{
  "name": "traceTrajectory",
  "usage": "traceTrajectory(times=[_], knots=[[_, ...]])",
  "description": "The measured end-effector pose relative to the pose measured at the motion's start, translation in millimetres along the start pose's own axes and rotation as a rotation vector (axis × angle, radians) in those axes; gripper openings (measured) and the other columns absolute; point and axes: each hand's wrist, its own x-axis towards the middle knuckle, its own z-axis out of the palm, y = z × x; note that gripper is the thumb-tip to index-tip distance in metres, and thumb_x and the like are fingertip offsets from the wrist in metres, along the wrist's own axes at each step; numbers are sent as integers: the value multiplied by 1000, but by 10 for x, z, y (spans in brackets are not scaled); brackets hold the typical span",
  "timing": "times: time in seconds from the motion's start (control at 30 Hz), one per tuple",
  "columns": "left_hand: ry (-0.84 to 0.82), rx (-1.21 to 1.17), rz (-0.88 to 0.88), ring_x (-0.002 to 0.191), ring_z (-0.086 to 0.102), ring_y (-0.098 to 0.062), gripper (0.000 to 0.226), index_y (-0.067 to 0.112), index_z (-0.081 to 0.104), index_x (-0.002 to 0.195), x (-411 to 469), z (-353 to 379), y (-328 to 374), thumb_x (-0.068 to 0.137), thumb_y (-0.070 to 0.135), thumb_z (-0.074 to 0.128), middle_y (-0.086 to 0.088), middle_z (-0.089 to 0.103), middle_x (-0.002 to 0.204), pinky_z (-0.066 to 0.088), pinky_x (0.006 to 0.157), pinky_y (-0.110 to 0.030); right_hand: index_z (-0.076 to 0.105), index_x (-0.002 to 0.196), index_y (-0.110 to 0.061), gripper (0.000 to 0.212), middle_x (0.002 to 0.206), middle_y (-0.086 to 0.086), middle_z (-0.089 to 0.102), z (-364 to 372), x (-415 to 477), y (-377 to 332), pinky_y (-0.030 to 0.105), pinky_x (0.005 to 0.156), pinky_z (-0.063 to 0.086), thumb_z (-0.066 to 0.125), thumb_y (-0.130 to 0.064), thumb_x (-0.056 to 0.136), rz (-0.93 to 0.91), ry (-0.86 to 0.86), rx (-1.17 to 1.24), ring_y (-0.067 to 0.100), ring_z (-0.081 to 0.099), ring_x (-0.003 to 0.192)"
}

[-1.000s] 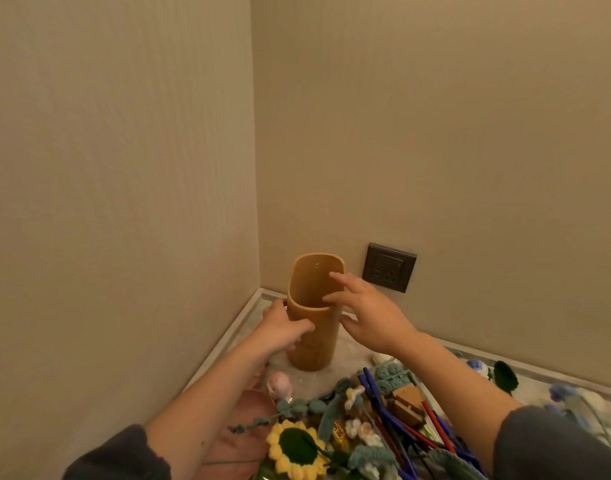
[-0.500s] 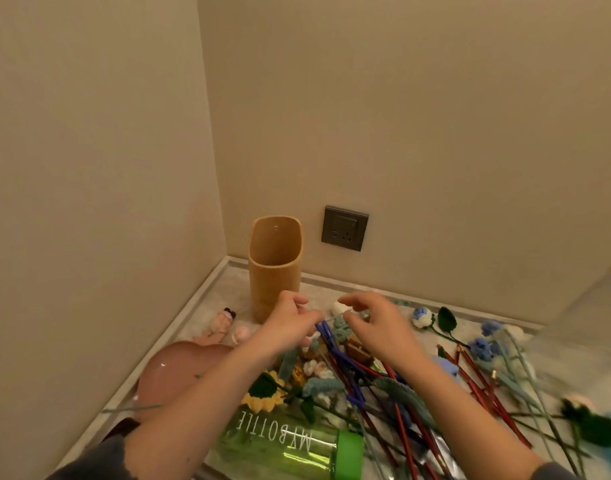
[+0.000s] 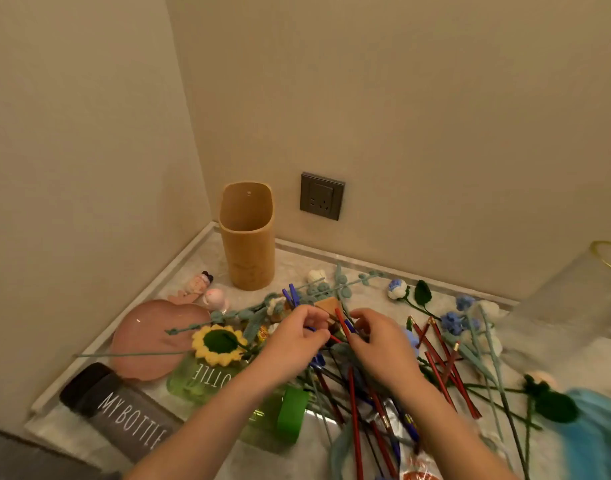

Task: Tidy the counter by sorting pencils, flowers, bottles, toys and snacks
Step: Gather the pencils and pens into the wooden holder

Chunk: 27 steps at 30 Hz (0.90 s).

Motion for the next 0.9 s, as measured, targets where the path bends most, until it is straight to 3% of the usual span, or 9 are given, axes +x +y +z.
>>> traceTrajectory(times=[0.2, 0.33, 0.47, 0.57, 0.63, 0.77, 0.9], knots=[[53, 71, 8, 86, 59, -3, 23, 22, 54, 111, -16, 247, -121, 91, 12, 59, 7, 58, 103, 48, 79, -17, 56, 128, -27, 45, 107, 3, 69, 127, -12, 58, 34, 80, 47, 55, -45, 87, -61, -57, -243, 22, 60, 103], [91, 18, -17, 88, 61, -10, 22, 24, 53, 106, -23, 319, -147, 92, 8, 57, 2, 61, 101, 52, 83, -25, 64, 119, -30, 36, 102, -2, 72, 159, 16, 47, 31, 73, 45, 50, -49, 91, -32, 13, -181, 18, 64, 97], [67, -35, -64, 96, 62, -19, 23, 21, 49, 108, -11, 354, -133, 93, 5, 53, -3, 60, 103, 53, 88, -34, 69, 103, -27, 27, 92, -1, 71, 111, 120, 18, 30, 66, 46, 52, -44, 92, -4, -102, -208, 20, 65, 89], [56, -47, -76, 99, 62, -23, 23, 25, 48, 104, 14, 346, -118, 93, 5, 53, -5, 60, 104, 53, 90, -39, 69, 86, -22, 22, 74, -3, 65, 26, 180, -4, 29, 59, 43, 55, -37, 92, 18, -153, -104, 18, 63, 77], [43, -50, -84, 99, 63, -24, 23, 29, 48, 99, 48, 324, -95, 93, 7, 52, -3, 60, 103, 54, 88, -40, 68, 81, -19, 23, 70, -1, 66, -60, 220, -29, 33, 61, 49, 56, -34, 93, 25, -123, -7, 16, 63, 71], [4, -131, -97, 89, 66, -16, 20, 29, 48, 98, 129, 287, 16, 96, 9, 49, -3, 61, 104, 56, 72, -26, 71, 77, -15, 22, 72, 4, 71, -276, 290, -143, 43, 73, 56, 58, -23, 93, 43, -7, 299, 17, 67, 70], [-35, -178, -59, 84, 67, -13, 19, 24, 55, 100, 206, 218, 156, 99, 10, 43, -4, 66, 102, 54, 65, -20, 67, 83, -30, 19, 77, -2, 74, -512, 346, -336, 32, 74, 60, 58, -19, 95, 21, 145, 599, 8, 70, 73]])
